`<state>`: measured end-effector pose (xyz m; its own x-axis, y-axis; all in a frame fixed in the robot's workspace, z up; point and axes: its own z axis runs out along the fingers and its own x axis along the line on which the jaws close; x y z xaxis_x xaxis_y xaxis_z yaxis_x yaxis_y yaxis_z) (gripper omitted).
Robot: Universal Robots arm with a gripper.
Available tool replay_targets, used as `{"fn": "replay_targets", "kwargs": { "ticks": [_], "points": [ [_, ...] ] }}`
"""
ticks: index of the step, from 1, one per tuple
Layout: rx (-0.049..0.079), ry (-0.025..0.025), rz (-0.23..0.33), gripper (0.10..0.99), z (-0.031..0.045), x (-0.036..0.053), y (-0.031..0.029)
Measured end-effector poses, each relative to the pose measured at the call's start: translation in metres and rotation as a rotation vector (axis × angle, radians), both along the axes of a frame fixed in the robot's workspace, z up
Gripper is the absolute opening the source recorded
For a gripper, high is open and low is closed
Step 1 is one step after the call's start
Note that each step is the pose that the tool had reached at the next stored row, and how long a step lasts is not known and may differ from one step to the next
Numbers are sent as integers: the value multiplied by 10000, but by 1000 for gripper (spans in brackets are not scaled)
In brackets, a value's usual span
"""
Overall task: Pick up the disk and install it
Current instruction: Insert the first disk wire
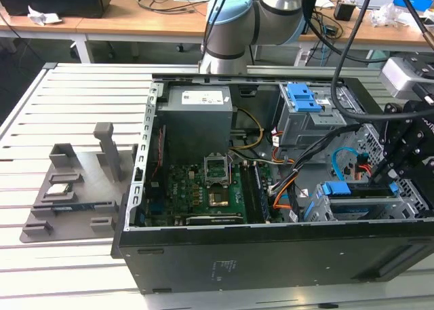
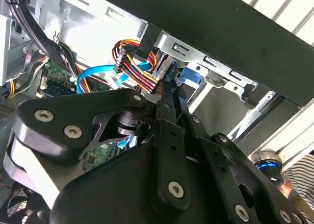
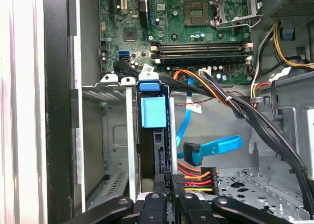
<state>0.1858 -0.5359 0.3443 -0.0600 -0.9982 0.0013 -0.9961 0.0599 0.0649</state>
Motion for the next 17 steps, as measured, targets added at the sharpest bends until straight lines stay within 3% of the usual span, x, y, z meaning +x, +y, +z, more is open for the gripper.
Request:
{"fn": "replay_targets", "kwargs": {
  "ticks": [3,17],
  "points": [
    [-2,-28,-1,165,52,-5,1],
    [1,-30,-1,165,7,-28,-24]
  ]
}}
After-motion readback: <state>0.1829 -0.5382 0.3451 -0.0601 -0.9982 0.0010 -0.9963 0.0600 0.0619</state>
